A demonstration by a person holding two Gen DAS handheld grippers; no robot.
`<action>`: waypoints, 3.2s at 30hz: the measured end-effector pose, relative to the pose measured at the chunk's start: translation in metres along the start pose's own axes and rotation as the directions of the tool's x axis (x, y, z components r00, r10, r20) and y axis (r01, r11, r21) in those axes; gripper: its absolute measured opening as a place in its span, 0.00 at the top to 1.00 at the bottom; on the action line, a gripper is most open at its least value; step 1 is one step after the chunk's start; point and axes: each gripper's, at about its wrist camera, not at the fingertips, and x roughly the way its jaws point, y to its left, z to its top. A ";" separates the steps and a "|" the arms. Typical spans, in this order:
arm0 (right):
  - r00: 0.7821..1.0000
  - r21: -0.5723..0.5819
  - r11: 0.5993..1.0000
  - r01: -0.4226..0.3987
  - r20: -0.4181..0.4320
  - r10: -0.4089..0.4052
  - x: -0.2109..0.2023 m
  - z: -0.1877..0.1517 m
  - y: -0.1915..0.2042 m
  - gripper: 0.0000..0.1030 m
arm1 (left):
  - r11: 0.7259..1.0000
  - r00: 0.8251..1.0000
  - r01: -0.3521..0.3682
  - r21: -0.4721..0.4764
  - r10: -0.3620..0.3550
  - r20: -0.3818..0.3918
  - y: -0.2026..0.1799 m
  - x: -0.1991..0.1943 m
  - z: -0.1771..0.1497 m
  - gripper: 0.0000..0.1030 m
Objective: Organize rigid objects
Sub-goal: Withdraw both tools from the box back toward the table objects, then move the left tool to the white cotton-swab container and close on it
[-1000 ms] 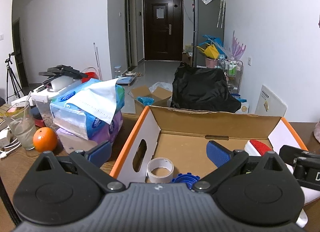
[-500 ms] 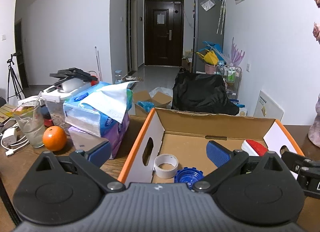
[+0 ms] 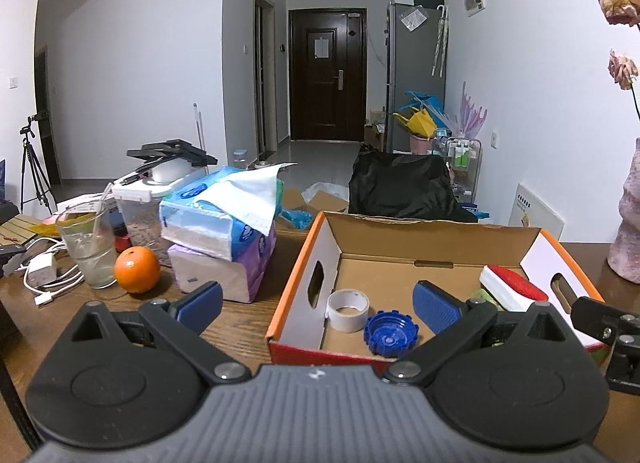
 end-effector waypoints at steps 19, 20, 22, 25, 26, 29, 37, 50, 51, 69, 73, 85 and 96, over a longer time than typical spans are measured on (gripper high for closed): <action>0.999 -0.014 0.999 -0.042 0.008 0.042 -0.045 -0.032 0.011 0.02 | 1.000 1.000 -0.025 -0.015 0.025 -0.018 0.032 -0.044 -0.028 0.00; 0.999 -0.015 0.999 -0.045 0.008 0.045 -0.047 -0.034 0.011 0.02 | 1.000 1.000 -0.024 -0.015 0.024 -0.018 0.034 -0.047 -0.030 0.00; 0.999 -0.018 0.999 -0.050 0.005 0.050 -0.051 -0.036 0.013 0.03 | 1.000 1.000 -0.027 -0.016 0.026 -0.017 0.038 -0.052 -0.034 0.00; 0.998 -0.020 0.998 -0.060 0.003 0.060 -0.057 -0.041 0.015 0.03 | 0.999 0.999 -0.034 -0.020 0.033 -0.020 0.044 -0.060 -0.038 0.00; 0.998 -0.020 0.998 -0.063 0.002 0.063 -0.060 -0.043 0.016 0.03 | 0.999 0.999 -0.036 -0.023 0.036 -0.021 0.047 -0.062 -0.039 0.00; 0.997 -0.025 0.997 -0.072 0.000 0.072 -0.065 -0.047 0.019 0.03 | 0.999 0.999 -0.042 -0.029 0.041 -0.025 0.054 -0.068 -0.043 0.00; 0.994 -0.034 0.994 -0.103 -0.022 0.102 -0.077 -0.059 0.030 0.03 | 0.996 0.996 -0.083 -0.040 0.081 -0.050 0.075 -0.082 -0.053 0.00; 0.990 -0.065 0.989 -0.134 -0.064 0.129 -0.084 -0.076 0.054 0.03 | 0.992 0.984 -0.122 -0.030 0.118 -0.131 0.110 -0.085 -0.078 0.00; 0.989 -0.068 0.989 -0.134 -0.068 0.129 -0.083 -0.077 0.056 0.03 | 0.992 0.983 -0.124 -0.028 0.118 -0.139 0.112 -0.084 -0.080 0.00; 0.984 -0.066 0.988 -0.137 -0.125 0.128 -0.067 -0.092 0.069 0.03 | 0.972 0.946 -0.232 -0.036 0.217 -0.243 0.122 -0.043 -0.102 0.00; 0.984 -0.059 0.990 -0.132 -0.132 0.123 -0.064 -0.093 0.067 0.03 | 0.973 0.943 -0.230 -0.036 0.214 -0.254 0.127 -0.041 -0.104 0.03; 0.983 -0.045 0.992 -0.121 -0.143 0.113 -0.058 -0.096 0.063 0.03 | 0.980 0.939 -0.194 -0.042 0.174 -0.296 0.150 -0.028 -0.108 0.35; 0.983 -0.047 0.993 -0.113 -0.154 0.104 -0.053 -0.100 0.064 0.03 | 0.983 0.951 -0.177 -0.038 0.161 -0.264 0.150 -0.035 -0.103 0.36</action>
